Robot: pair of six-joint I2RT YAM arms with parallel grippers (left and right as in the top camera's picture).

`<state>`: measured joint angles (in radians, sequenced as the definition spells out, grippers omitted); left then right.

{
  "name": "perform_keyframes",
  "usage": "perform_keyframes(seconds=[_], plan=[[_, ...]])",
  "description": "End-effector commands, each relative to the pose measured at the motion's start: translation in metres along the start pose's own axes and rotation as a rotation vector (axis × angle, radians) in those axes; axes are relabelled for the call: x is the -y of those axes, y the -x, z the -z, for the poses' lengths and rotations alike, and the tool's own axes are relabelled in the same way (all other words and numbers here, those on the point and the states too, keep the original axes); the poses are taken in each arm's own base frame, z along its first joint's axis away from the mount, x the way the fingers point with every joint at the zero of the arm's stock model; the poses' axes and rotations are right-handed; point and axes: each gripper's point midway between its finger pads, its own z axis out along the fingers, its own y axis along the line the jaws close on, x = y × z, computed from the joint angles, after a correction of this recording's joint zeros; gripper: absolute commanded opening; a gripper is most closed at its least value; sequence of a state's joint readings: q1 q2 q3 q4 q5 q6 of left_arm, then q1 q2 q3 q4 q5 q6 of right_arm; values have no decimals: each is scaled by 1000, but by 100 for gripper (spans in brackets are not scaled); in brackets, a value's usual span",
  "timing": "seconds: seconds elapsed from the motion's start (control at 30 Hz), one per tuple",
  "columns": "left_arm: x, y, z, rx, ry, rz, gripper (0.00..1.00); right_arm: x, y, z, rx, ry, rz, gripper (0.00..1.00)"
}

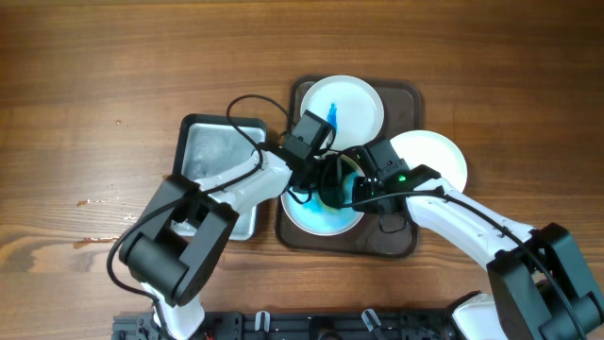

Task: Clean dirty plates on tray and stack at the side
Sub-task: 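Scrub the blue stain on the held plate with the sponge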

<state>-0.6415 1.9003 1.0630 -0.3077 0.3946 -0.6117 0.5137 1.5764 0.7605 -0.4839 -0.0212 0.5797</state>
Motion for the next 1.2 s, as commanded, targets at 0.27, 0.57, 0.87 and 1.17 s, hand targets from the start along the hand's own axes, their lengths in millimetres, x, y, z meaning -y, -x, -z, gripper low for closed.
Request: perform_keyframes(seconds=[0.27, 0.57, 0.87, 1.17], plan=[[1, -61, -8, -287, -60, 79, 4, 9, -4, -6, -15, -43, 3, 4], [-89, -35, 35, -108, 377, 161, 4, 8, -4, -6, -12, -41, 0, 4], [-103, 1, 89, 134, 547, 107, 4, 8, -4, -6, -12, -41, 0, 4], [-48, -2, 96, 114, 280, 93, 4, 8, -4, -6, -12, -41, 1, 4]])
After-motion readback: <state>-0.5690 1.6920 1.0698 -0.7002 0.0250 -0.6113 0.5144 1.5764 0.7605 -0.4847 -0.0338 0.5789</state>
